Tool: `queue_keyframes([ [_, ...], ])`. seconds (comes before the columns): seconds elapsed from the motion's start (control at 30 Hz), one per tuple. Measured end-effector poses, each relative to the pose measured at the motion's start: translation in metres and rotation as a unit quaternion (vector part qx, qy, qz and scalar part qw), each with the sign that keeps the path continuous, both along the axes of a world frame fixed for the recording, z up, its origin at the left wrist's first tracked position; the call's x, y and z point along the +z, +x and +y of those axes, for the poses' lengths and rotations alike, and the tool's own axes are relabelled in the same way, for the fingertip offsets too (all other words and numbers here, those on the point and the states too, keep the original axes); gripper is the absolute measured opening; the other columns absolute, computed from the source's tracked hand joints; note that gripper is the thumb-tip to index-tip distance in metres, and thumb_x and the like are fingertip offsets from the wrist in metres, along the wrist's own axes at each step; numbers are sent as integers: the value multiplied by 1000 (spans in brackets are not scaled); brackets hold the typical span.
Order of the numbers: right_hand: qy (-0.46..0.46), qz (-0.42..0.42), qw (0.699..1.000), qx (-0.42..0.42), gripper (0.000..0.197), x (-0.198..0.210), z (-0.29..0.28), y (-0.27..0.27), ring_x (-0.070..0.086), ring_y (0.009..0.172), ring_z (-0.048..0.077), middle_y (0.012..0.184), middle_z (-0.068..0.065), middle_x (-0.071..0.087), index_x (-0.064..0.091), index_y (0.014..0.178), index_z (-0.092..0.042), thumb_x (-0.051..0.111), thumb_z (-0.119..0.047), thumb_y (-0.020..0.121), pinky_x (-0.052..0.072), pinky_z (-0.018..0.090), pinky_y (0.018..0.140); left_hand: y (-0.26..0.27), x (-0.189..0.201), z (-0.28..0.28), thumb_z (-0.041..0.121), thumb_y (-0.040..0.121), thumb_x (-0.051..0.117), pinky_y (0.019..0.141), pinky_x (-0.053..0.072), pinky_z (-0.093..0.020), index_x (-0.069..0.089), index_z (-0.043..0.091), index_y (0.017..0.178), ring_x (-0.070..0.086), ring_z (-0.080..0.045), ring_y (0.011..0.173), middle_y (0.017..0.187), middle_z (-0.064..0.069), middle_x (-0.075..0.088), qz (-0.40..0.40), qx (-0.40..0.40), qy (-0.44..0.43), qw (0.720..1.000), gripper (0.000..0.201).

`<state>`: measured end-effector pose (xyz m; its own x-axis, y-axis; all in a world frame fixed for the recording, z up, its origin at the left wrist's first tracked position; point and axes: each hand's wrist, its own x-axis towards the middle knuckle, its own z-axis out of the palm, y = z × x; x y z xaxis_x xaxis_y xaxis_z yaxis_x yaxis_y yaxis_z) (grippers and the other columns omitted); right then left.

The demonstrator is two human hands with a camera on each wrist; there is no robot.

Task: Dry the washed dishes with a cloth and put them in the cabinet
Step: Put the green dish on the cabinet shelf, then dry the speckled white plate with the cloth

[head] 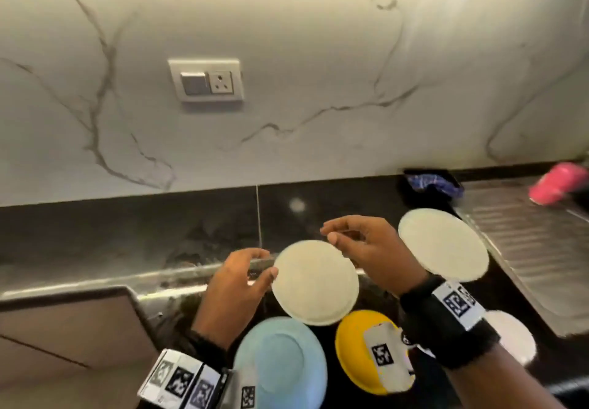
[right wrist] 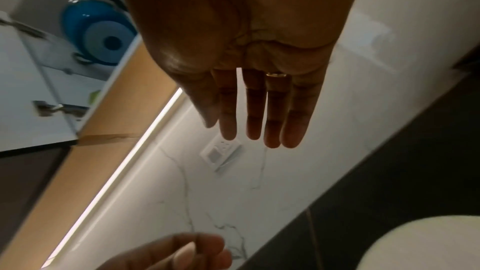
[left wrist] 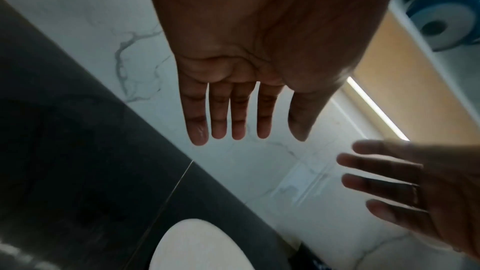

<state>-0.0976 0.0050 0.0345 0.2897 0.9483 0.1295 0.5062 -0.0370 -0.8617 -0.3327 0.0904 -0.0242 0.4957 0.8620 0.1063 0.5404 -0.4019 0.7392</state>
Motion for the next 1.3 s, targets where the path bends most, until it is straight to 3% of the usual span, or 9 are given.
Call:
queue_keyframes([
  [0.13,-49,12,998,-46,16,-38,-22,54,70,85,14,89,-4,75,76,99,-19,63,-10,95,59,47,81,11,-29,-13,39,94,67,94,48,-33,65,27,122,60,-10,113,123,9,65,46,36,-53,997,30],
  [0.33,-154,22,985,-70,17,-101,-20,107,69,88,16,89,-6,73,70,88,-32,68,-15,90,58,48,86,40,-23,-15,38,95,67,91,51,-36,68,23,117,64,-14,107,117,6,70,102,99,-67,988,27],
  [0.47,-240,21,970,-15,8,-134,-1,119,69,89,22,91,1,73,73,91,-21,71,-15,87,58,48,86,73,-16,1,41,96,64,90,48,-36,67,16,119,63,-20,111,119,-1,69,207,101,-79,970,35],
  [0.57,-310,19,951,-18,13,-156,18,122,70,89,27,95,6,74,70,89,-26,66,-16,81,59,46,84,96,-18,17,47,99,58,80,45,-36,66,11,103,64,-29,105,106,-9,69,311,82,-130,938,37],
  [0.67,-327,17,944,-36,6,-171,32,120,69,83,40,85,23,70,63,74,-14,60,-9,76,59,52,78,109,-39,36,50,100,55,80,51,-42,65,1,106,66,-38,99,111,-23,68,360,83,-195,909,51],
  [0.77,-324,30,943,-66,12,-168,38,113,69,81,39,82,22,72,70,84,1,62,-6,82,59,50,79,113,-60,51,53,98,55,78,57,-39,61,0,119,67,-36,97,116,-20,68,359,102,-260,891,58],
  [1.0,-348,57,933,-70,22,-161,46,112,63,84,34,85,16,66,67,70,-4,78,-21,80,51,36,78,118,-79,60,36,101,59,65,54,-37,60,1,113,58,-27,72,80,-10,57,120,229,-392,883,37],
  [1.13,-268,147,945,-119,19,-160,47,121,65,91,29,95,4,70,72,90,-11,81,-15,74,54,40,88,126,-61,57,24,105,51,64,52,-35,63,6,96,60,-27,77,94,-17,64,-86,256,-382,884,24],
  [1.3,-136,236,950,-152,35,-129,43,143,69,98,22,102,2,72,70,104,-19,78,-1,76,57,46,92,155,-15,43,32,105,48,91,56,-55,63,15,127,68,-33,110,118,-10,74,-284,175,-421,844,31],
])
